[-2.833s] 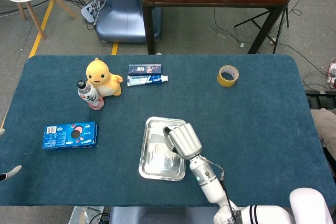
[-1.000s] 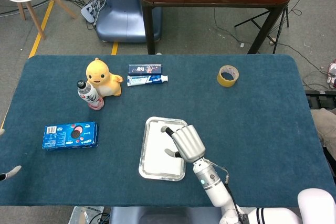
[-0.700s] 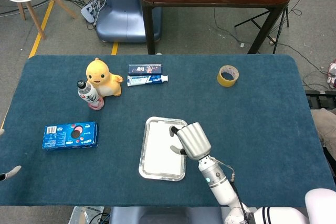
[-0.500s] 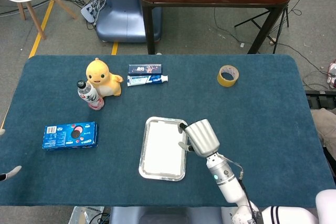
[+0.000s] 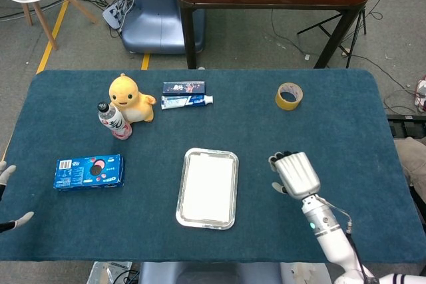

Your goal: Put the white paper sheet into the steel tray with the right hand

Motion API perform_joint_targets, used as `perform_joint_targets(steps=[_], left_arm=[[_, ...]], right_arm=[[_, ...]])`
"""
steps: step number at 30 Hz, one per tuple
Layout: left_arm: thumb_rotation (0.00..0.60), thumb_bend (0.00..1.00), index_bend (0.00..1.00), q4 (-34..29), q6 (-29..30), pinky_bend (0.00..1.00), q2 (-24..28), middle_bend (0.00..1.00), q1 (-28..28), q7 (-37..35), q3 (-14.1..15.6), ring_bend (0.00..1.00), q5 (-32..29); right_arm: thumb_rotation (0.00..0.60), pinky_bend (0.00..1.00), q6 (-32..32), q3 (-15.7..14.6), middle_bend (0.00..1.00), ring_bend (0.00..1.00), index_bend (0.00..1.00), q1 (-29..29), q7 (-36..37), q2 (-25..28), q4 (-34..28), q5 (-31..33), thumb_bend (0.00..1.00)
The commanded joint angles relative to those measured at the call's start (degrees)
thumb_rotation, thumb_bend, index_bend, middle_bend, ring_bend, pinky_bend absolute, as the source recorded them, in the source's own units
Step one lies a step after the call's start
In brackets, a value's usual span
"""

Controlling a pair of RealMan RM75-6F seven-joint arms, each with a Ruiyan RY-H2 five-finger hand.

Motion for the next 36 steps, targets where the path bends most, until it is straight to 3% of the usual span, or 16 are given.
perform_joint_targets(steps=[1,10,19,26,36], left_arm=[[0.600,0.07,0.10,-0.15,0.18,0.41,-0.46,0.03,-0.10,0.73,0.33,0.02,0.76],[0.600,0.07,0.10,-0.45,0.78,0.41,-1.67,0.04,-0.33,1.92,1.60,0.02,3.99],[0.600,0.07,0.11,-0.24,0.21,0.41,-2.88,0.04,-0.80,2.26,2.35,0.02,5.33],[0.600,0.07,0.11,0.44,-0.43,0.41,-3.73,0.05,-1.16,2.63,2.47,0.02,5.16],[0.600,0.07,0.11,0.33,-0.73,0.41,-3.73,0.05,-1.36,1.97,2.54,0.02,4.96]], right_arm=[[0.600,0.44,2.43,-2.38,0.49,0.43,0.57,-3.07,2.44,2.76,-0.77,-0.84,0.03],[0.600,0.41,10.36,-6.90,0.49,0.43,0.57,-11.47,16.06,7.34,2.25,-9.13,0.03],[0.600,0.41,17.50,-9.28,0.49,0.43,0.57,-18.50,25.90,9.84,5.37,-15.11,0.03],[0.600,0.41,18.82,-7.90,0.49,0.43,0.57,-20.00,30.03,11.10,6.40,-16.62,0.03],[0.600,0.41,15.87,-5.37,0.49,0.43,0.57,-20.19,30.73,11.50,7.52,-13.02,0.03]])
